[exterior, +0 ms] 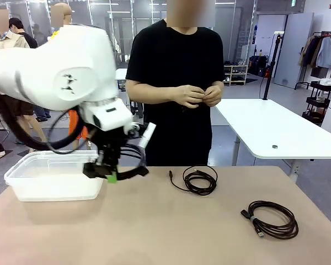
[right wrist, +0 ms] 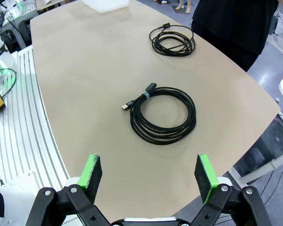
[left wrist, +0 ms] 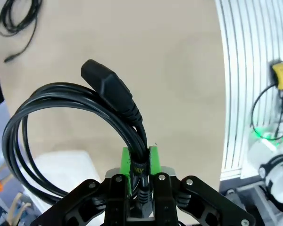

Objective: Organize and store the cables.
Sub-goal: Place the Power Cable into the Organizing box.

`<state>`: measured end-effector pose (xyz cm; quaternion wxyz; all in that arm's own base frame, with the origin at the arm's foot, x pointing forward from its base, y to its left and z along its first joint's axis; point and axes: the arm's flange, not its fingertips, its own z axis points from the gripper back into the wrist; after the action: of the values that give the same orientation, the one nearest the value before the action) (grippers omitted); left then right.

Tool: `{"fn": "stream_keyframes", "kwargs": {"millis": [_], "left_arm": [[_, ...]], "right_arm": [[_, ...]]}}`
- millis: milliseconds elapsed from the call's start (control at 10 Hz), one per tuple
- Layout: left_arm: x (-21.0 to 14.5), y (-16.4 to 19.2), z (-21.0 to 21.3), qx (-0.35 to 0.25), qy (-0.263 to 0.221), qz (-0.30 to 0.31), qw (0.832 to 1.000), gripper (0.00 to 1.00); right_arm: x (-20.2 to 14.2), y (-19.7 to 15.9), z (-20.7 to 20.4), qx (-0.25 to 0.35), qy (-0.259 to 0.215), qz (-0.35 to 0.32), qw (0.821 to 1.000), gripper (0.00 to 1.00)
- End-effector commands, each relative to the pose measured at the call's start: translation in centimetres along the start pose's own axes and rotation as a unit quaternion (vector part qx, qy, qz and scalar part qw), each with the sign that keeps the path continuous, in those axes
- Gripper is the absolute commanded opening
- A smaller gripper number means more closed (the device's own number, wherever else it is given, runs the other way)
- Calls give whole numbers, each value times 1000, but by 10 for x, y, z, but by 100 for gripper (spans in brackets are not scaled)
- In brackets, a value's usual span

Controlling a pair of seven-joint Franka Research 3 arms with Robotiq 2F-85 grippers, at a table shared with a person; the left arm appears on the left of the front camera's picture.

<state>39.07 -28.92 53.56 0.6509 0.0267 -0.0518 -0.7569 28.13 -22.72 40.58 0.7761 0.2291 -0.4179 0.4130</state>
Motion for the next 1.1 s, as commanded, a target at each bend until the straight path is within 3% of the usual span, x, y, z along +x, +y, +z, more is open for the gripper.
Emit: {"fn": "stream_keyframes", "kwargs": {"millis": [0, 300, 500, 700, 1000], "left_arm": [[-56, -4, 8, 16, 18, 4, 1000, 0], [-133, 11, 11, 17, 36, 24, 999, 0], [-183, 31, 6, 16, 15, 41, 999, 0], [-231, 58, -9, 4, 23, 68, 997, 0], [-273, 99, -51, -7, 74, 98, 992, 0]], "right_arm": [[-1, -1, -1, -2, -8, 9, 1000, 100], [-1, -1, -1, -2, -8, 9, 1000, 100], [-1, -1, -1, -2, -8, 9, 1000, 100], [-1, -1, -1, -2, -8, 9, 1000, 100], [-1, -1, -1, -2, -8, 9, 1000, 100]]}}
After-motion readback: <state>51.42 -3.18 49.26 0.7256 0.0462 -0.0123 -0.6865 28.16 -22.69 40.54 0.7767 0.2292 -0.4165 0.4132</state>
